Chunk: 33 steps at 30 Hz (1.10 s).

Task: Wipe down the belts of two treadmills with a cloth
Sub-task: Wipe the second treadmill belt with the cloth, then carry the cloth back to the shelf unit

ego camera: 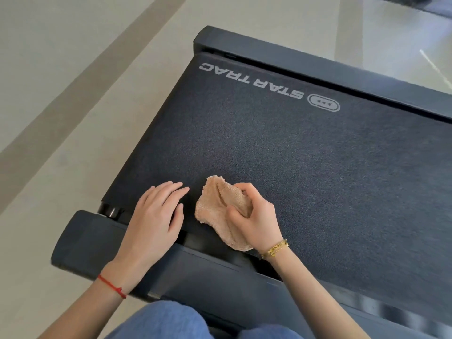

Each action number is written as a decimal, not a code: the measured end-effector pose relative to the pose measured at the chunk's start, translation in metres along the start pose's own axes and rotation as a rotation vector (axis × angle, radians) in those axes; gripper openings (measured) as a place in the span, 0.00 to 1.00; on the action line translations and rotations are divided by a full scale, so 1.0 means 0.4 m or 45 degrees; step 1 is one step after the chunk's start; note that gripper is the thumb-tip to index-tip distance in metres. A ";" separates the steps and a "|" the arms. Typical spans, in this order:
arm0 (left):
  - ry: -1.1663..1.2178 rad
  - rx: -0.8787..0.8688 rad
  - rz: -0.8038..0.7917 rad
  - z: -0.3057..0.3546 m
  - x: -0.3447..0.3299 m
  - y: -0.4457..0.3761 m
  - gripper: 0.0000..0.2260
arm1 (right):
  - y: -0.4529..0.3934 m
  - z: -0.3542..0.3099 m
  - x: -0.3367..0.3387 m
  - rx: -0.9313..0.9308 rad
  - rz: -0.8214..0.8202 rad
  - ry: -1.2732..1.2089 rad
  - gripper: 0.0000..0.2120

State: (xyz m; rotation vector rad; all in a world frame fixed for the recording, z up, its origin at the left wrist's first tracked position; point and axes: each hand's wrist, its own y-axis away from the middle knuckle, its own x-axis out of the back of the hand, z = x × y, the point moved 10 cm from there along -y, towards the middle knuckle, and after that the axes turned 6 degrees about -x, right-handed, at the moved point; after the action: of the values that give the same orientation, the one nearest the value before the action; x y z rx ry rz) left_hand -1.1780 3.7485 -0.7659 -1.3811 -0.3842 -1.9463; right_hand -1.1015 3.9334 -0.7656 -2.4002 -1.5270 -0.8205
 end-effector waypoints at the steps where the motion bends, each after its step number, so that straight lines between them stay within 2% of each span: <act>1: 0.008 0.021 -0.011 0.002 0.026 0.002 0.19 | 0.000 -0.020 0.006 -0.040 -0.033 -0.020 0.16; 9: 0.055 0.245 0.005 0.078 0.410 0.069 0.17 | 0.100 -0.324 0.120 -0.264 -0.244 -0.107 0.14; 16: 0.035 0.398 0.004 0.219 0.864 0.179 0.16 | 0.251 -0.756 0.269 -0.253 -0.383 -0.150 0.12; 25: 0.017 0.671 0.150 0.411 1.506 0.387 0.15 | 0.483 -1.361 0.444 -0.004 -0.523 -0.108 0.15; 29: -0.032 0.817 0.240 0.465 1.711 0.495 0.15 | 0.585 -1.536 0.468 0.102 -0.619 -0.055 0.16; 33: -0.046 0.959 0.341 0.522 1.834 0.609 0.19 | 0.672 -1.654 0.465 0.213 -0.715 -0.053 0.16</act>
State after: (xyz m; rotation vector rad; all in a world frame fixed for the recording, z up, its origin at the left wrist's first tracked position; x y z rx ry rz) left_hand -0.9939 3.4279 -0.0558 -0.9091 -0.8043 -1.3427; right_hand -1.0392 3.6718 -0.0783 -1.8965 -2.2311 -0.6943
